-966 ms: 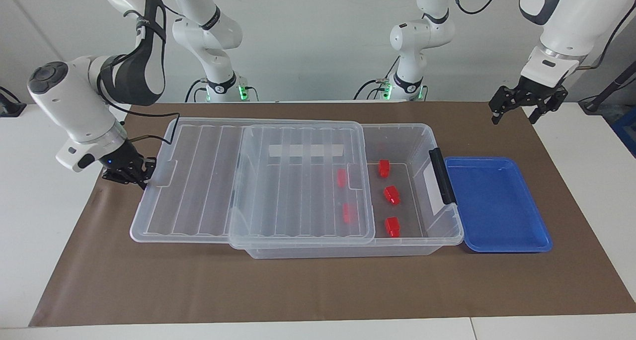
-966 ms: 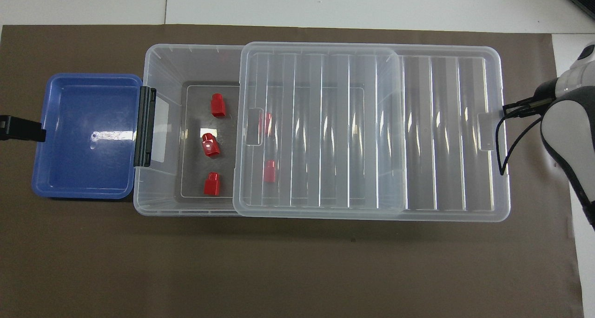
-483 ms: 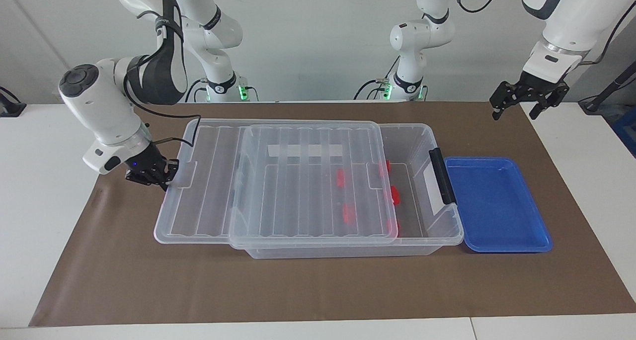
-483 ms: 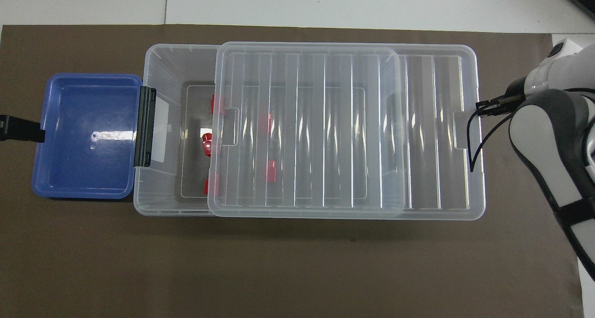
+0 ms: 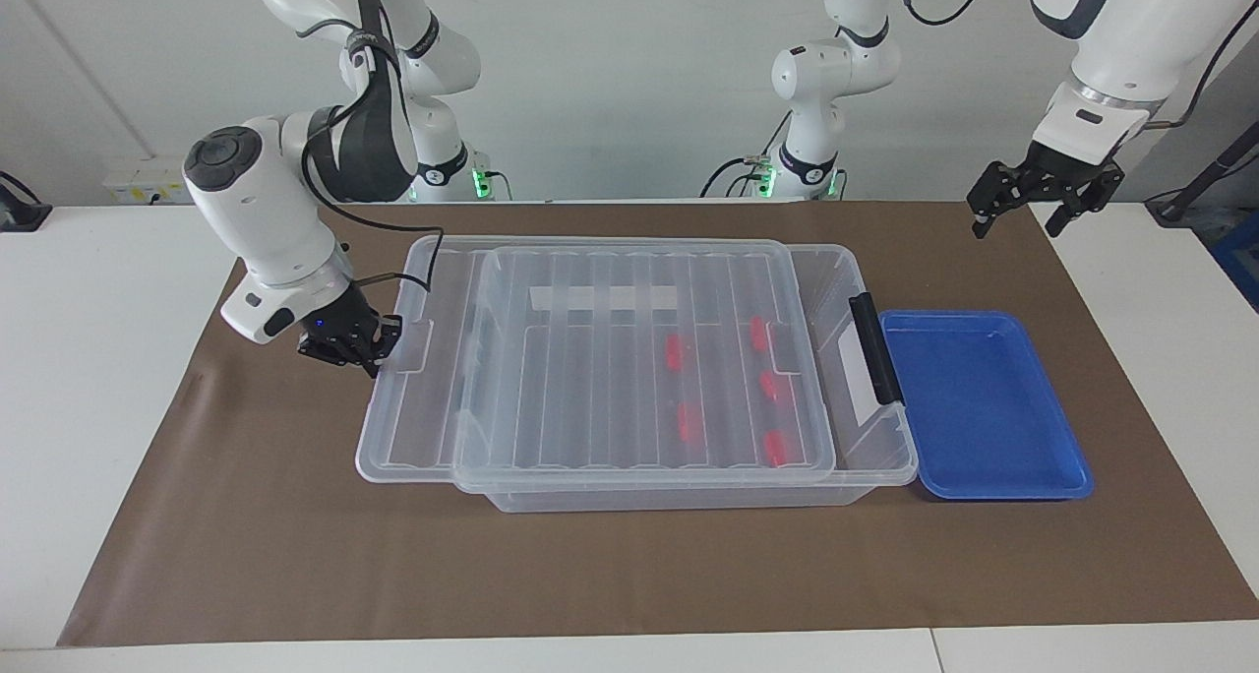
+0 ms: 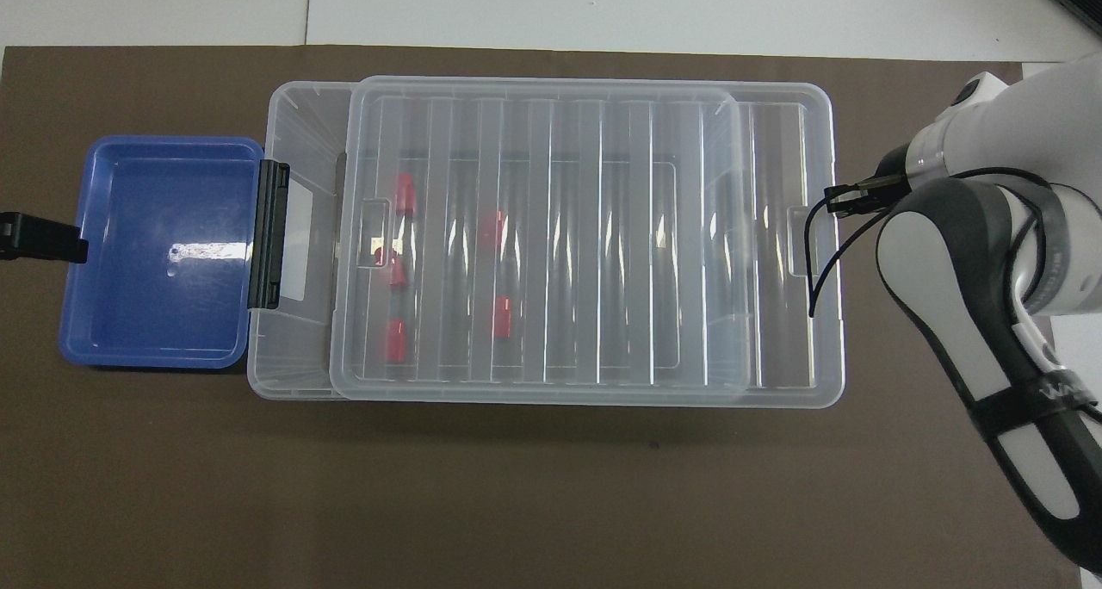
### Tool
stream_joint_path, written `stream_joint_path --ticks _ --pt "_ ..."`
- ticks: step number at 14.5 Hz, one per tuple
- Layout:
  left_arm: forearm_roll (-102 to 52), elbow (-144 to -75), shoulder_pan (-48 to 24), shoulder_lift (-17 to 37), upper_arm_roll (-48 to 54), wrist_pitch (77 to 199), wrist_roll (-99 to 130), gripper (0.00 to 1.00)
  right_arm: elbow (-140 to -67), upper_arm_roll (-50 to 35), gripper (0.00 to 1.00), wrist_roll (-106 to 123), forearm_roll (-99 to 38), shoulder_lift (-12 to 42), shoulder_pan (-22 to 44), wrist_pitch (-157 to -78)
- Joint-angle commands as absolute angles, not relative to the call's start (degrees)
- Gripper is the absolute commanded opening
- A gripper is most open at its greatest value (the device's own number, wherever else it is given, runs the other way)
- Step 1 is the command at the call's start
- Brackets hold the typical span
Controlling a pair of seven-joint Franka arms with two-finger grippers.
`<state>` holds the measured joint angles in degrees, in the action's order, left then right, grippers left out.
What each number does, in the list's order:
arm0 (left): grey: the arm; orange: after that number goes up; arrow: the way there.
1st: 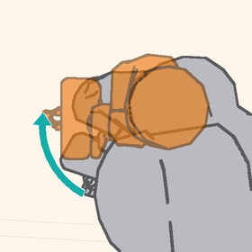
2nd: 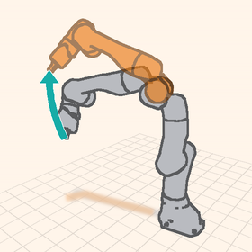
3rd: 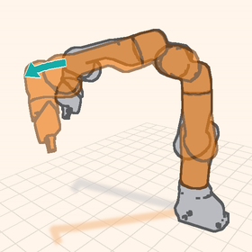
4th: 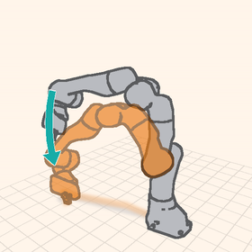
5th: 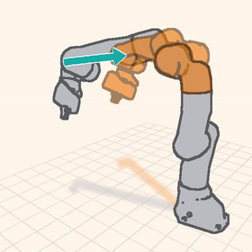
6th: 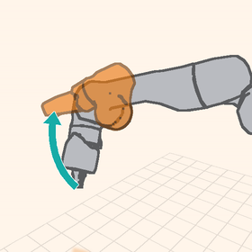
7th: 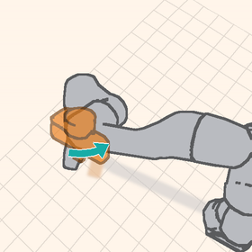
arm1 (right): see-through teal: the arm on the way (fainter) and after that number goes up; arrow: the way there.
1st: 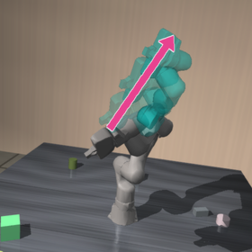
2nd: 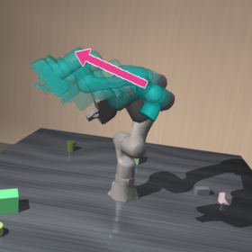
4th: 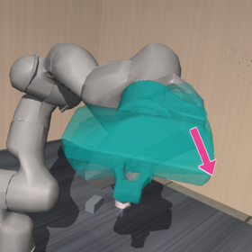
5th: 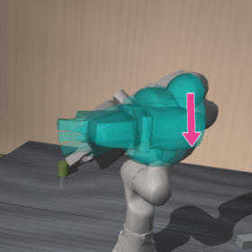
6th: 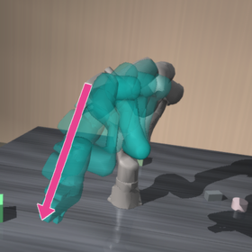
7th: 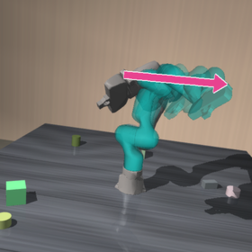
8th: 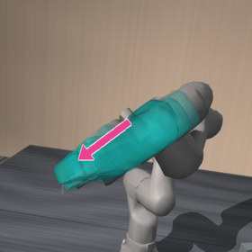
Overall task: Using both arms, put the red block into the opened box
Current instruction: 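Slide the lid closed over the box with the right gripper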
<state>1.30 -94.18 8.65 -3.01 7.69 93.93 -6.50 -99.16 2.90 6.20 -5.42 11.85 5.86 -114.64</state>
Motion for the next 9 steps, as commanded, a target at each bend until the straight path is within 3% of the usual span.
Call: stream_joint_path --ticks 1,9 --pt "0.8 -93.5 7.0 -2.6 7.3 94.7 -5.5 1.0 -99.5 3.0 0.0 4.5 -6.8 12.0 7.1 -115.8" --pt "0.8 -94.4 5.3 -3.1 7.4 94.6 -5.5 1.0 -99.6 3.0 0.0 -0.1 -8.1 12.0 10.9 -116.7"
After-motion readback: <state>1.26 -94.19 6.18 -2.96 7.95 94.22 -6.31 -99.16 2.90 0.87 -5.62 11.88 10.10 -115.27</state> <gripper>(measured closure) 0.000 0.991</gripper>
